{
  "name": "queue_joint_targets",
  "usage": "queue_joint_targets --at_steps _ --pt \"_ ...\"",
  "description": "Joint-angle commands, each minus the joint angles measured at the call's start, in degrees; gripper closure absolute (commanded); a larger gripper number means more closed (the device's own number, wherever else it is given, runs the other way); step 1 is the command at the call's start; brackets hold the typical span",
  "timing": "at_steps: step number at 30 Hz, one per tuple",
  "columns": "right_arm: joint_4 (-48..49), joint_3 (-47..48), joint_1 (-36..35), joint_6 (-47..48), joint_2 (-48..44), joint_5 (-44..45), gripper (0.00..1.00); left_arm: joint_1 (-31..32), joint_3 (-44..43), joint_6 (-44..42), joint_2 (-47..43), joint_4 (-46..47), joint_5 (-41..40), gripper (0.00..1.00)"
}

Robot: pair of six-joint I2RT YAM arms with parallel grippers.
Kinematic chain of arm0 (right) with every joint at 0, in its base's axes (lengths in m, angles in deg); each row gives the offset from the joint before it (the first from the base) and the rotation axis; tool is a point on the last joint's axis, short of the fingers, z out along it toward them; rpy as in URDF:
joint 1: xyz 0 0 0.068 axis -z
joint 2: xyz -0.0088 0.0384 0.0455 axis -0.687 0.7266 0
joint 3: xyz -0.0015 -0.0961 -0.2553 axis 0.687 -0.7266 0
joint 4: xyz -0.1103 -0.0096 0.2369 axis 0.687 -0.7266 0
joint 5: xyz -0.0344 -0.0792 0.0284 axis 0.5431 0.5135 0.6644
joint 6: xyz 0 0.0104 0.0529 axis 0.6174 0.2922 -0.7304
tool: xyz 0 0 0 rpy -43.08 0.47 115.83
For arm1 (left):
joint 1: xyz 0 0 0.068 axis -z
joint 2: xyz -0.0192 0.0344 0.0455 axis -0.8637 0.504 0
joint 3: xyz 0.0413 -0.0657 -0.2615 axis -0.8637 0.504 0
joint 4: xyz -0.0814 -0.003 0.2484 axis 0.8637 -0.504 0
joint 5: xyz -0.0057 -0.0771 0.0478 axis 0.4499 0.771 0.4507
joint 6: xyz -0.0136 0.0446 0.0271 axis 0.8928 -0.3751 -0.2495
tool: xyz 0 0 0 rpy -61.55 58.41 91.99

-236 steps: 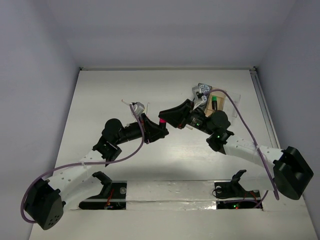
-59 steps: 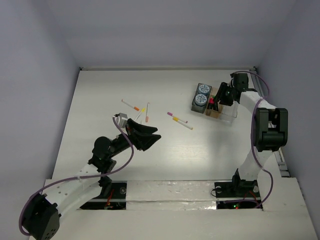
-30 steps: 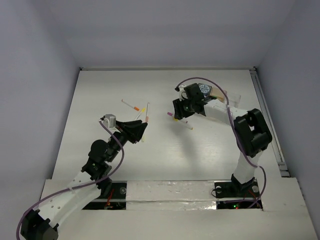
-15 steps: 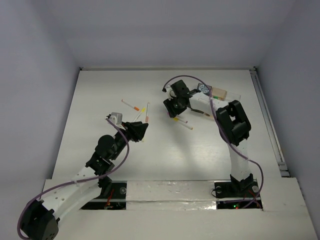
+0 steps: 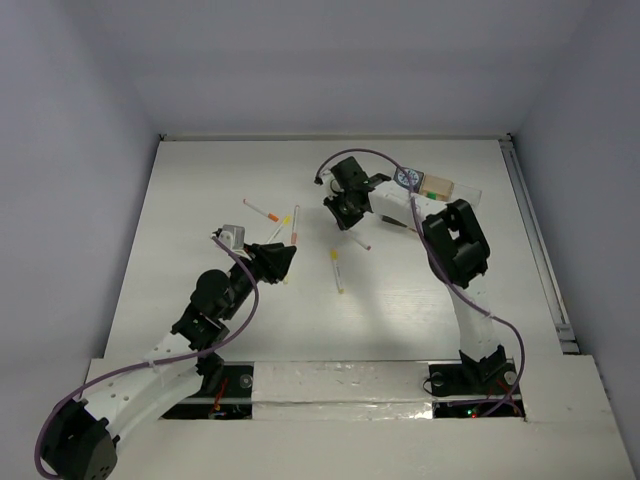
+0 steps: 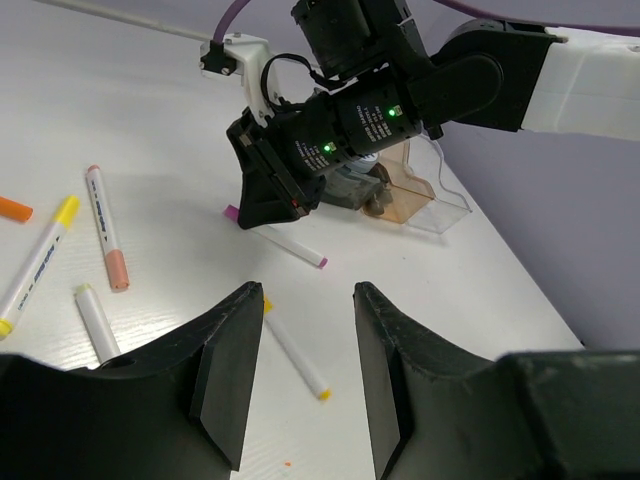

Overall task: Sort the stationery into containers
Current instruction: Pick up the pen from the center of the board, then place the pen in the storage box.

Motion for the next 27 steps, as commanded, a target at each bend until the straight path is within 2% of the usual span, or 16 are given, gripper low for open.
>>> queue_joint_targets --at_steps 1,8,14,18,19,23,27 --pt "1.3 0.3 -0.1 2.6 1.8 2.5 1.0 0.4 -1.3 -0.6 -0.6 2.5 0.2 0.62" --pt "10.1 -1.5 -0.1 1.0 -3.6 4.2 1.0 0.4 -1.3 -0.5 -0.2 2.9 0.6 0.63" --pt "21.2 -9.3 1.9 -6.2 -18.2 9.8 1.0 0.4 -1.3 -0.2 -0.7 3.0 0.6 0.63" --pt "27.8 -19.9 9.4 -14.5 -29.2 15.3 1.0 0.4 -1.4 0.7 -0.7 3.1 3.4 0.63" --pt "29.2 -24.7 13.9 -18.3 -33.5 15.9 1.0 0.4 -1.4 0.8 -0.7 3.2 3.7 0.63" --pt "31.3 -35.8 24.2 -24.3 -43.0 22.4 1.0 0.4 -1.4 1.6 -1.5 3.3 5.1 0.63" --pt "33.7 -43.0 33.3 -27.3 -47.8 23.2 1.0 0.4 -1.2 2.1 -2.8 3.5 5.7 0.63"
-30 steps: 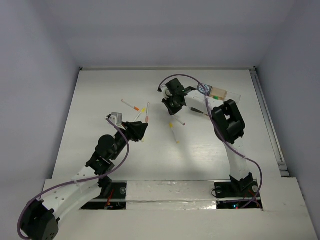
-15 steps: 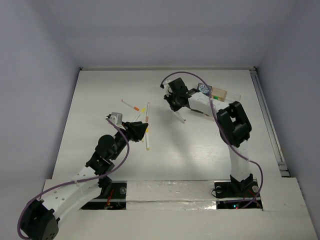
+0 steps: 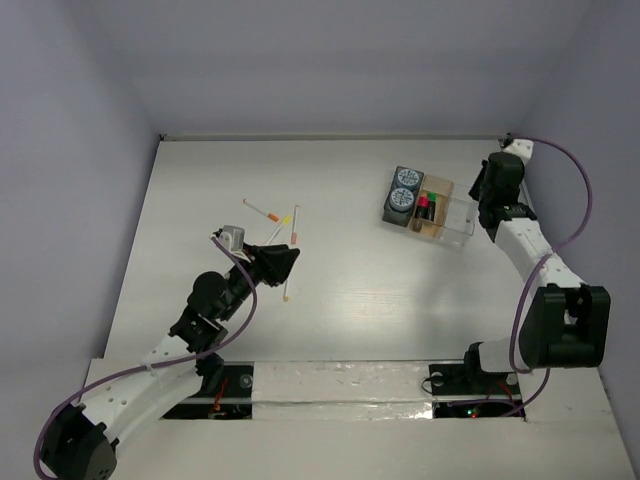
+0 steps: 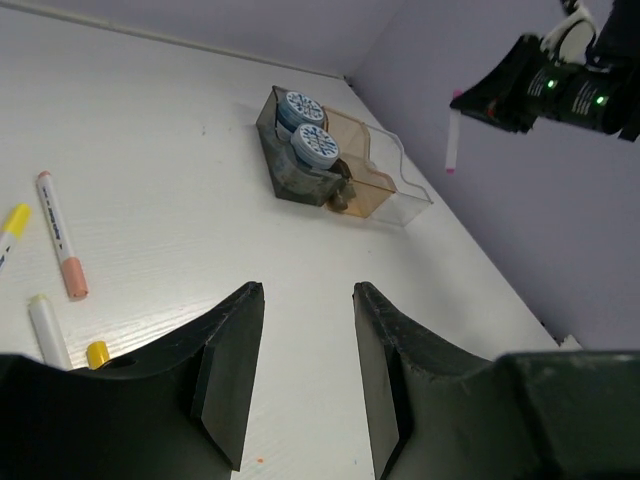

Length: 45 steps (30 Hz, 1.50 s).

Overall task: Sort the stationery into containers
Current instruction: Place the pen in the storage box, then pick up the pen from the center of the board.

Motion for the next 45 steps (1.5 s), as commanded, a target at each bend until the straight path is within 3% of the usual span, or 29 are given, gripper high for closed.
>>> queue_joint_targets --at_steps 1,15,17,18,19,21,26,29,32,34,35,40,42,45 --pt "4.0 -4.8 3.9 -5.5 -1.4 2.4 1.0 0.4 -1.2 1.0 -1.5 3.3 1.8 0.63" --pt "5.7 0.8 5.6 -3.6 12.9 -2.9 0.99 0.4 -1.1 1.1 -2.1 3.2 2.1 0.63" --pt "3.9 1.4 5.6 -4.2 13.7 -2.8 0.85 0.4 -1.0 1.1 -2.0 3.3 2.2 0.63" --pt "3.5 1.5 5.6 -4.4 13.9 -2.8 0.55 0.4 -1.0 1.1 -1.9 3.5 2.3 0.63" --pt "2.9 1.6 5.6 -4.5 13.7 -2.9 0.48 0.4 -1.0 1.2 -1.9 3.6 2.4 0.63" --pt "2.7 2.2 5.6 -4.6 12.3 -3.5 0.41 0.4 -0.9 1.2 -1.7 3.8 2.4 0.63" --pt "2.6 2.9 4.7 -5.4 8.3 -8.9 0.41 0.4 -1.1 1.0 -1.6 3.4 2.0 0.63" --pt "0.3 3.1 -0.3 -5.5 6.1 -10.6 0.46 0.4 -1.1 0.9 -2.1 3.0 1.2 0.63" --pt "0.0 2.2 -8.7 -7.1 5.7 -13.1 0.71 0.4 -1.2 0.7 -2.9 2.3 0.0 0.64" --pt "1.2 0.7 -16.2 -8.5 6.6 -13.6 0.78 0.4 -1.2 0.3 -4.7 0.5 -1.5 0.66" --pt "1.8 0.0 -18.8 -10.2 7.1 -14.0 0.77 0.4 -1.3 0.1 -5.6 -0.4 -4.1 0.68" --pt "5.1 1.9 -32.5 -12.6 13.5 -12.1 0.48 0.4 0.2 0.2 -14.1 -5.5 -13.3 0.69" --pt "4.9 5.1 -37.2 -12.9 17.8 -11.8 0.43 0.4 0.4 0.5 -17.1 -7.8 -17.1 0.67" --pt "3.3 10.5 -43.1 -13.1 24.2 -11.3 0.43 0.4 1.0 0.7 -19.6 -9.6 -20.5 0.61"
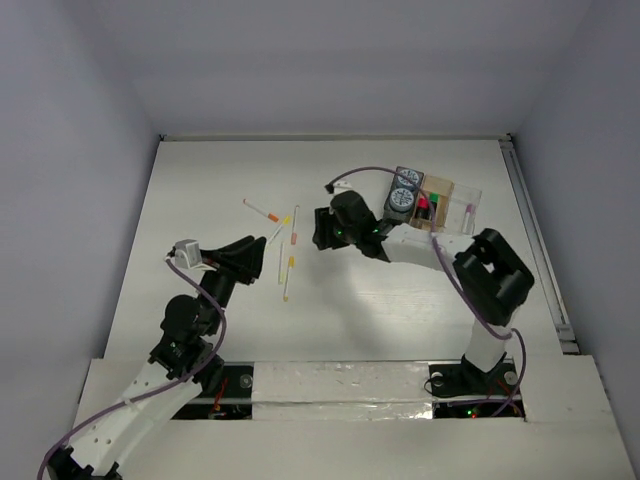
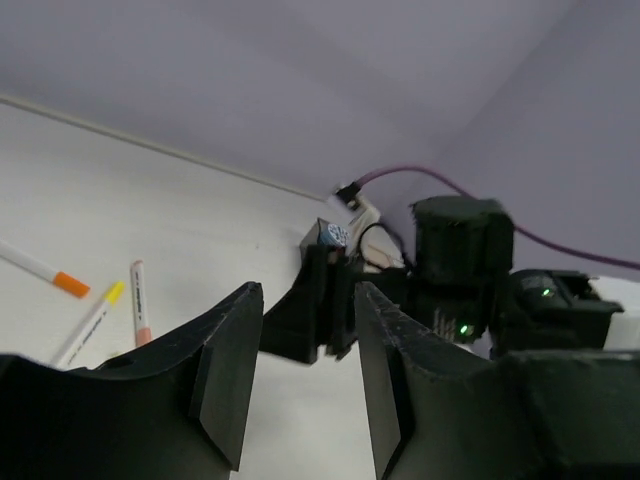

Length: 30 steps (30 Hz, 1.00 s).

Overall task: Sort the stationery into containers
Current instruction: Pick up the pen from the center of the board.

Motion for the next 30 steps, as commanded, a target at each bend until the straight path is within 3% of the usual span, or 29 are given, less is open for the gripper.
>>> queue_joint_targets --at_steps 1,7,14,30 --pt "0.0 7.5 -5.5 -1.4 5.6 3.6 0.44 0.4 1.1 -0.1 -3.1 -2.0 -6.7 0.61" --pt "-3.4 13.2 -11.6 -2.5 13.5 4.9 0.45 0.4 1.2 0.0 -3.3 -2.4 -8.2 0.59" --pt "-5.5 15.5 -13.8 -2.7 16.4 6.0 0.47 0.4 0.8 0.0 -0.5 -1.4 -6.4 0.58" --pt "-13.6 17.2 -14.3 -1.7 19.9 10.4 0.74 0.4 1.0 0.1 -1.8 -1.6 -6.6 0.57"
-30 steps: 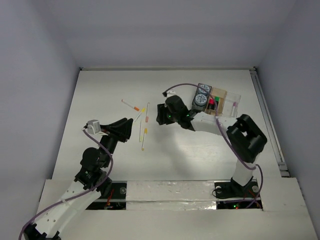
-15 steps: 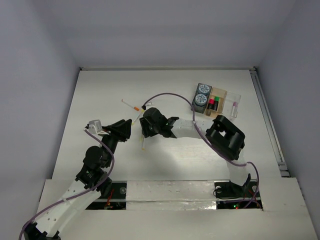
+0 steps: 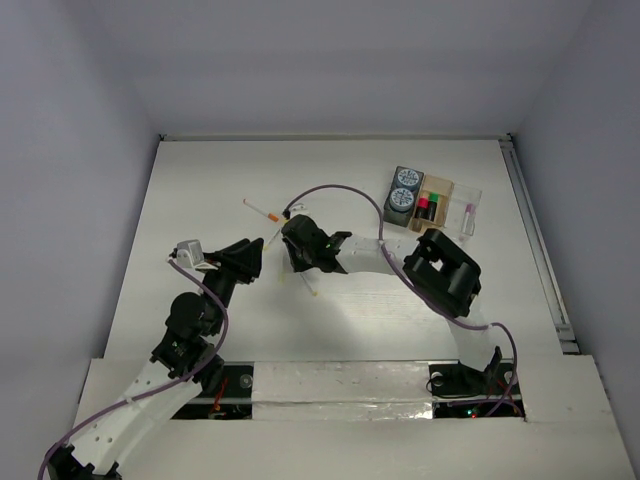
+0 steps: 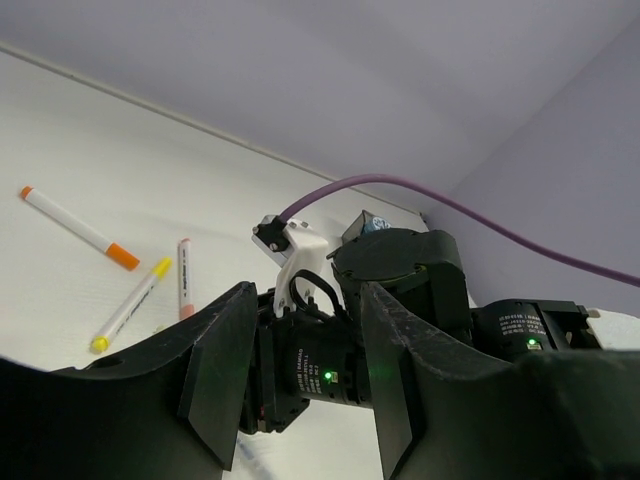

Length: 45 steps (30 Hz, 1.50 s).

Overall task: Sort the stationery into containers
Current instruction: Pick up the pen from the center of the board, then place the pen in the storage box.

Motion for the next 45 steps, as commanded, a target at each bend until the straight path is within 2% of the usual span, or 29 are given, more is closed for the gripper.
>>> queue_joint_targets --at_steps 1,3,6,8,11,12,13,14,15,19,23,26,27,30,31,32,34,38,45 --pt "-4.8 -0.4 -0.6 0.6 0.2 4.4 0.75 0.4 0.1 0.1 -0.9 1.8 0.0 0.57" --pt "-6.0 -2.4 -0.6 1.3 -1.4 5.6 0.75 0.4 0.1 0.1 -0.9 1.9 0.1 0.57" --pt "-7.7 -4.3 -0.6 2.2 -2.6 6.7 0.65 0.4 0.1 0.2 -0.6 2.1 0.4 0.57" --pt "-8.2 -5.2 -0.6 2.3 -2.9 6.4 0.65 0.4 0.1 0.2 -0.4 2.0 0.4 0.57" --pt "-9.1 -6.3 -0.6 2.6 -2.8 6.2 0.76 0.4 0.1 0.1 -0.6 1.9 0.2 0.57" --pt "-9.1 -6.5 -0.6 2.7 -2.8 6.2 0.81 0.4 0.1 0.1 -0.7 1.8 0.1 0.57" --pt "-9.0 -7.2 -0.6 2.8 -3.2 6.5 0.93 0.4 0.2 0.1 -0.7 1.9 0.1 0.57" --pt "-8.6 -7.6 -0.6 2.8 -3.5 7.1 0.97 0.4 0.1 0.1 -0.7 1.9 0.1 0.57" --pt "-7.9 -8.3 -0.6 2.8 -4.1 7.6 0.99 0.4 0.2 0.1 -0.7 2.1 0.2 0.57" --pt "-3.4 -12.6 2.1 2.5 -10.5 7.9 1.0 0.4 0.3 0.1 1.2 3.1 1.3 0.56" --pt "3.4 -19.7 9.0 2.1 -22.2 7.1 1.0 0.4 -0.2 0.3 5.9 5.6 4.6 0.54" --pt "7.1 -23.0 18.0 2.1 -32.3 4.8 1.0 0.4 -1.1 0.0 12.1 8.6 9.6 0.52" --pt "8.0 -24.9 24.0 1.7 -36.5 3.5 1.0 0.4 -2.1 0.0 13.9 9.4 12.4 0.49" --pt "10.6 -27.0 32.7 1.8 -41.2 1.6 1.0 0.4 -3.1 0.3 19.1 11.5 17.2 0.44" --pt "10.9 -27.8 38.6 1.7 -43.2 0.7 1.0 0.4 -2.9 0.5 20.1 12.3 17.4 0.41" --pt "11.8 -28.1 41.7 1.6 -44.0 -0.1 1.0 0.4 -2.6 0.9 20.2 13.0 19.6 0.34" --pt "12.9 -28.6 49.8 1.9 -44.5 -0.7 1.0 0.4 -2.3 1.3 20.1 13.8 19.8 0.31" --pt "12.7 -24.8 58.6 2.2 -39.1 -3.4 1.0 0.4 -2.4 1.4 19.3 13.5 20.1 0.29" --pt "12.6 -21.2 61.4 7.8 -29.6 -5.5 1.0 0.4 -2.3 1.7 18.5 13.0 20.3 0.3"
